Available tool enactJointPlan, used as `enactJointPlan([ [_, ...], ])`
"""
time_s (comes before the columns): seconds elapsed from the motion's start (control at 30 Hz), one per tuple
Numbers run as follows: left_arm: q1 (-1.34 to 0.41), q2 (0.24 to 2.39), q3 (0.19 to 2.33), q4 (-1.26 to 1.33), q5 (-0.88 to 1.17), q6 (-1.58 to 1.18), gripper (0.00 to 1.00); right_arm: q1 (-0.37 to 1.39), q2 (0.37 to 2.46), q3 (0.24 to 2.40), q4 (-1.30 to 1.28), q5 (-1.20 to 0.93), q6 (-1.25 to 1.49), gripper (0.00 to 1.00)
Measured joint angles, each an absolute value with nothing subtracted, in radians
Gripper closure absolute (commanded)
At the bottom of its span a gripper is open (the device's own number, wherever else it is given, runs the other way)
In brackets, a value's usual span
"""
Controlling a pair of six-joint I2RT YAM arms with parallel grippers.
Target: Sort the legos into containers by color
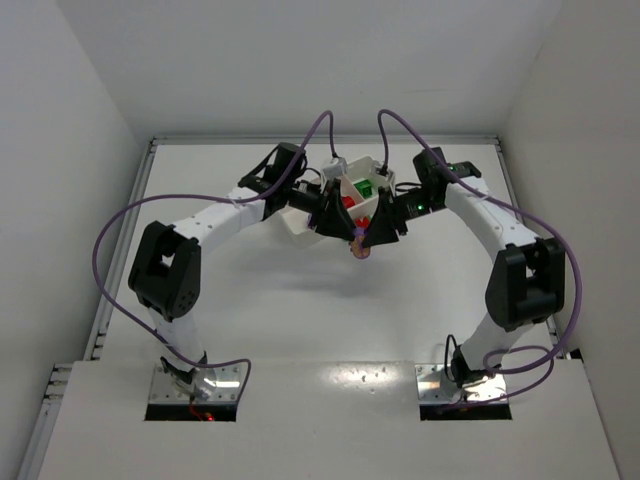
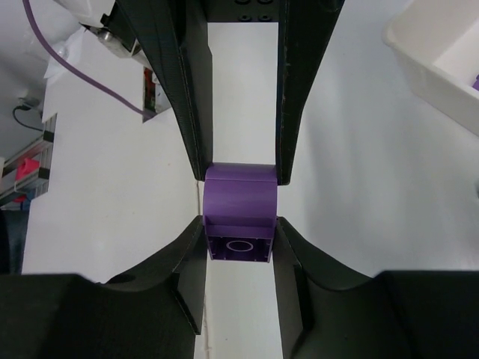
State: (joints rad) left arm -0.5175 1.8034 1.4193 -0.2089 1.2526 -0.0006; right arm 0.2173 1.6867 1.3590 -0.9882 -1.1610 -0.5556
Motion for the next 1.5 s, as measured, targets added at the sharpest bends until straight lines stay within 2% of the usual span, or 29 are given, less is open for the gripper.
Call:
enactJointPlan([
  [0.17,-0.517,1.803,1.419,-0.215,1.251,0.004,1.00,0.216,1.687,1.359,-0.987,-1.161,-0.557,0.95],
  [0.23,-0.517,1.803,1.420,-0.225,1.251,0.019,1.00,0.214,1.687,1.359,-0.988,-1.159,-0.558,0.97],
  [0.9,-0.473,1.824,1.472,-0.606,1.171,0.339,1.00,0.119,1.636,1.343,-1.008,-1.156,-0.591,0.98],
  [1.3,-0.345,1.864,1.620,-0.507,1.027,0.283,1.00,0.050,1.621,1.332,-0.942,-1.099,-0.561,0.98],
  [1.5,-0.282,1.870,1.566,-0.441,0.896,0.261,1.00,0.036,1.612,1.330,-0.854,-1.095,-0.488,0.98],
])
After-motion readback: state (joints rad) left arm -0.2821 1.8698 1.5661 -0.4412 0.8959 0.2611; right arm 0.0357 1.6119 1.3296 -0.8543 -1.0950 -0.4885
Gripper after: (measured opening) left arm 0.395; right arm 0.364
